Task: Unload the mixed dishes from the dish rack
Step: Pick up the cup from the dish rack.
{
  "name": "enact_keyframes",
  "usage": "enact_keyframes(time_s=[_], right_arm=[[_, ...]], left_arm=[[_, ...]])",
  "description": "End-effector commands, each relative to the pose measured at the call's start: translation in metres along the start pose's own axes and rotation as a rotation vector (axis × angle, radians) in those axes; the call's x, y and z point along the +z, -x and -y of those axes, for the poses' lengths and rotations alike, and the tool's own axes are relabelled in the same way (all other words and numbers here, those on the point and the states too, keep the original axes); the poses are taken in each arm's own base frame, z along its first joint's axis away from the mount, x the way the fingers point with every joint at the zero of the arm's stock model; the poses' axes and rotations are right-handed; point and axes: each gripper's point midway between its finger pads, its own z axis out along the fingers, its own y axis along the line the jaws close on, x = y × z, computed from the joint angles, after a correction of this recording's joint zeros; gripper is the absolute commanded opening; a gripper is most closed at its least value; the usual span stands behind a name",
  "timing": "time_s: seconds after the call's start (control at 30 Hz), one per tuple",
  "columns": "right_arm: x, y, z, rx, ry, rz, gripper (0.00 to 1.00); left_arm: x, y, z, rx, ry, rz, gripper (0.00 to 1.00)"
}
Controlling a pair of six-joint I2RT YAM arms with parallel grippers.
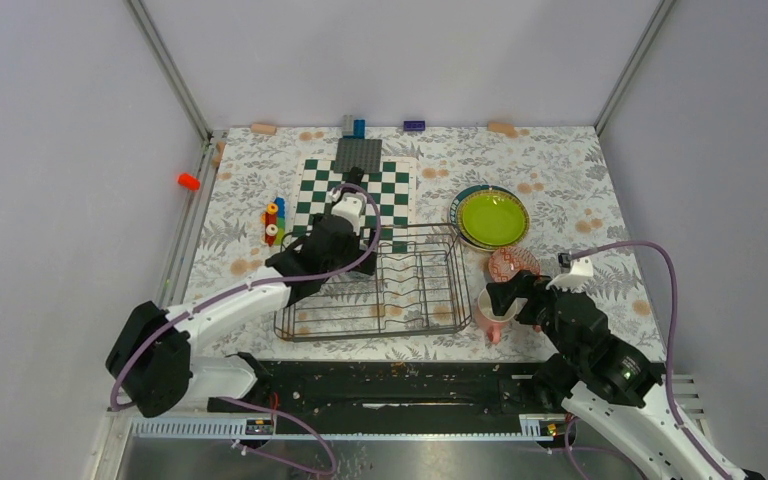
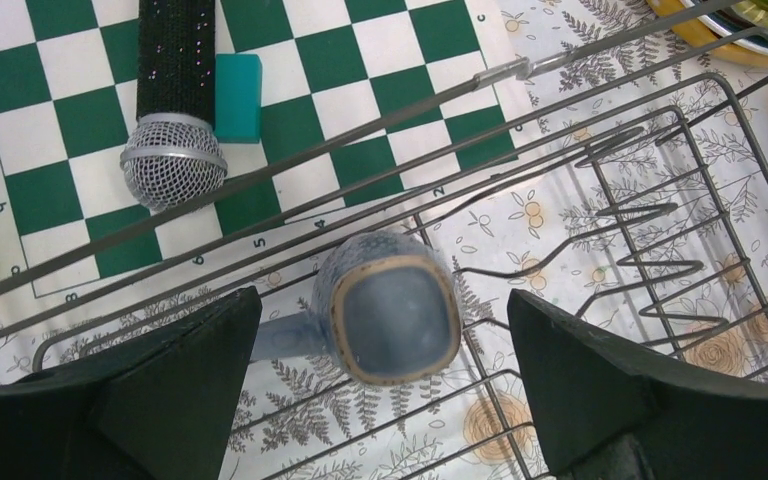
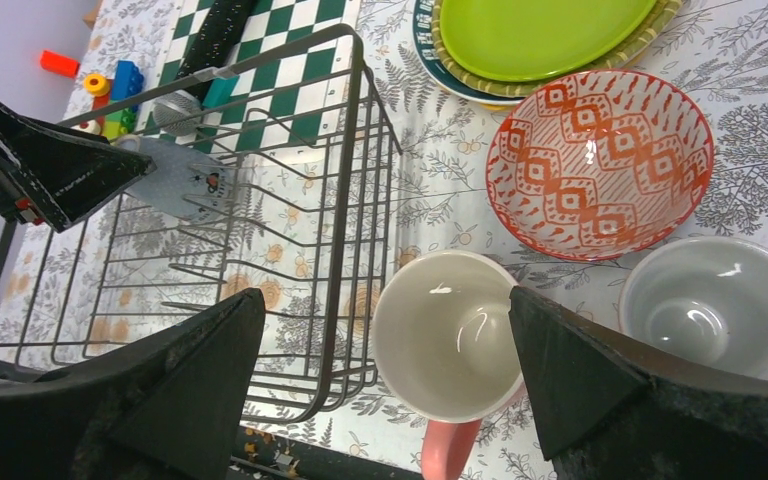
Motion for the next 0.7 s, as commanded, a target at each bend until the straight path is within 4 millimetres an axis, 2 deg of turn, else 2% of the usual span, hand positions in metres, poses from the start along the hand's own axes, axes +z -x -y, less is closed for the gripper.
enact_keyframes(time_s=[0.0, 0.17, 0.4, 0.67], right_arm=[[0.003, 0.009, 0.004, -0.023, -0.019, 0.06, 1.0], [0.004, 0.007, 0.007, -0.039, -0.022, 0.062, 1.0], [0.005, 0.007, 0.012, -0.047, -0.043, 0.071, 1.0], [0.006, 0.006, 0.013, -0.047, -0.053, 0.066, 1.0]], left_arm=[[0.005, 0.026, 0.012, 0.005, -0.046, 0.036, 0.99], [0.014, 0.023, 0.015, 0.033, -0.061, 0.008, 0.99], [0.02, 0.012, 0.008, 0.091, -0.036, -0.044, 0.98], [0.022, 0.013, 0.01, 0.056, -0.045, -0.037, 0.82]])
